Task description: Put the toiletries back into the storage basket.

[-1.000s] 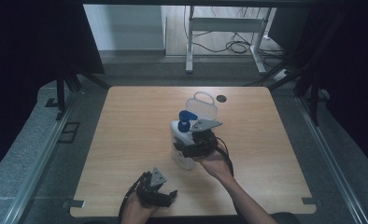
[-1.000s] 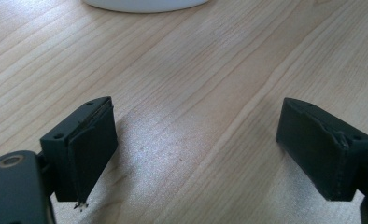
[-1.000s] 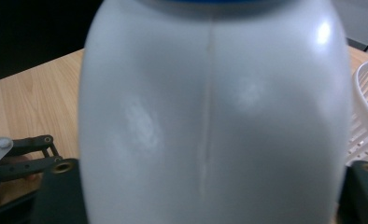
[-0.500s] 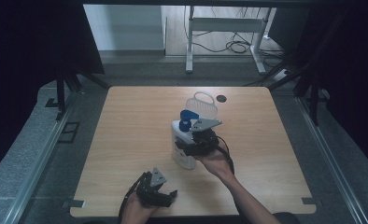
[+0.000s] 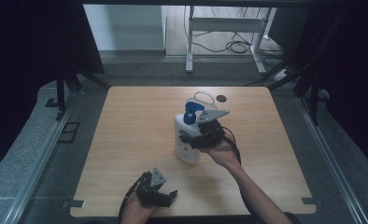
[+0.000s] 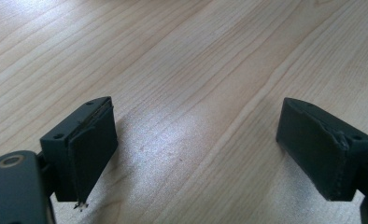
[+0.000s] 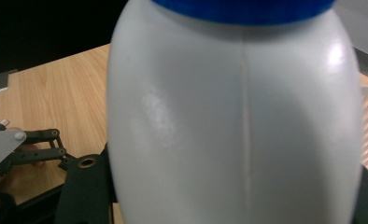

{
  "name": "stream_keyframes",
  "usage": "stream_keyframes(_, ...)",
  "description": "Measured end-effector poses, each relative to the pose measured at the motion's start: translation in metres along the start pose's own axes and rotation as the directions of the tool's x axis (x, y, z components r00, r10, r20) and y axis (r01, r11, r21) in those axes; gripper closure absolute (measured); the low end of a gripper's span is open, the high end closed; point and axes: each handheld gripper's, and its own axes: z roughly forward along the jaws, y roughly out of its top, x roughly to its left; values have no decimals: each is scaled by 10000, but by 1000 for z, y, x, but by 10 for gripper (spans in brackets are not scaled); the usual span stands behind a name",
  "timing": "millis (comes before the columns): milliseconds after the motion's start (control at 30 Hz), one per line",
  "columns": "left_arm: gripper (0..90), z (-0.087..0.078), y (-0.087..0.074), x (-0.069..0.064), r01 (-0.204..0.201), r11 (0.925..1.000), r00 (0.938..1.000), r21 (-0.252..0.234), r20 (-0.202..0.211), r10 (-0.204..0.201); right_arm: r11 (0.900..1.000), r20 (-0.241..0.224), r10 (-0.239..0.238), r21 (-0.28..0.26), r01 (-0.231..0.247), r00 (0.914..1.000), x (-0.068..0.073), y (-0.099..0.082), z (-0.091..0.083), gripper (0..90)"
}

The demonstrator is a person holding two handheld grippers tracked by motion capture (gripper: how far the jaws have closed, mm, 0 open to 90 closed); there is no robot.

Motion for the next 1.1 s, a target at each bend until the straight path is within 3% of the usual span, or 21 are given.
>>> stream_keyframes(267,118,0,0,0,9,10000,10000,-8,-1,-9,9999,-347,16,-131,-20,9994,-14,6,-6,376)
stream_keyframes(700,119,1,0,0,31,10000,10000,-36,9,-31,9993,-683,-254,-304,234,9973,-39,33,-19,376)
stream_keyframes(1100,119,1,1,0,20,10000,10000,-34,-5,-20,9986,-878,-440,-338,412,9952,-56,50,-19,376)
